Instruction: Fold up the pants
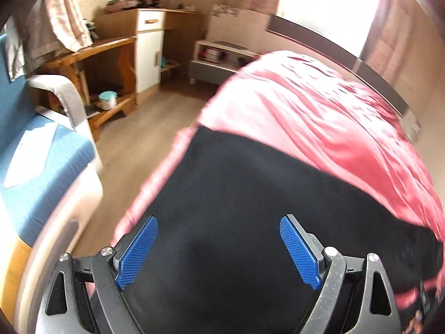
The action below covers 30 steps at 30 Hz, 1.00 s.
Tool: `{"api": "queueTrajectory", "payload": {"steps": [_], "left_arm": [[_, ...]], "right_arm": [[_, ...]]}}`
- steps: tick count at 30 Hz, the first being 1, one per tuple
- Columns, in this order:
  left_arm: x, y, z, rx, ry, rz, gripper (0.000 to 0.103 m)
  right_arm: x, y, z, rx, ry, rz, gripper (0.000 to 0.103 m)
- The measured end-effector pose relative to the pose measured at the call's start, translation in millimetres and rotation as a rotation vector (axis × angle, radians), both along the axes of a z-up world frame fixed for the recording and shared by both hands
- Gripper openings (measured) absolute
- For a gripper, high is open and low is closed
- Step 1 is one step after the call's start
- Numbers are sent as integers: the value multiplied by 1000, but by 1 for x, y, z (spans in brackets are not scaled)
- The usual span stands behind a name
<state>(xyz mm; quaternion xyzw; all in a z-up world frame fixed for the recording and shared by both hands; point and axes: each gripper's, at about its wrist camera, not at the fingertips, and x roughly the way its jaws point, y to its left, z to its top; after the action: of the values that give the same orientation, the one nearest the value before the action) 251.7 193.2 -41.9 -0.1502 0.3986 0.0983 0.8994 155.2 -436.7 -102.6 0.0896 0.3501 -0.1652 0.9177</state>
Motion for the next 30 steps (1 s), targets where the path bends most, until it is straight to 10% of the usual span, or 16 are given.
{"api": "queueTrajectory", "payload": {"steps": [22, 30], "left_arm": [[110, 29, -24, 106, 25, -121, 86], [118, 26, -35, 71, 52, -149, 41]], "right_arm": [[7, 1, -7, -27, 6, -6, 64], [8, 5, -8, -30, 5, -7, 64]]}}
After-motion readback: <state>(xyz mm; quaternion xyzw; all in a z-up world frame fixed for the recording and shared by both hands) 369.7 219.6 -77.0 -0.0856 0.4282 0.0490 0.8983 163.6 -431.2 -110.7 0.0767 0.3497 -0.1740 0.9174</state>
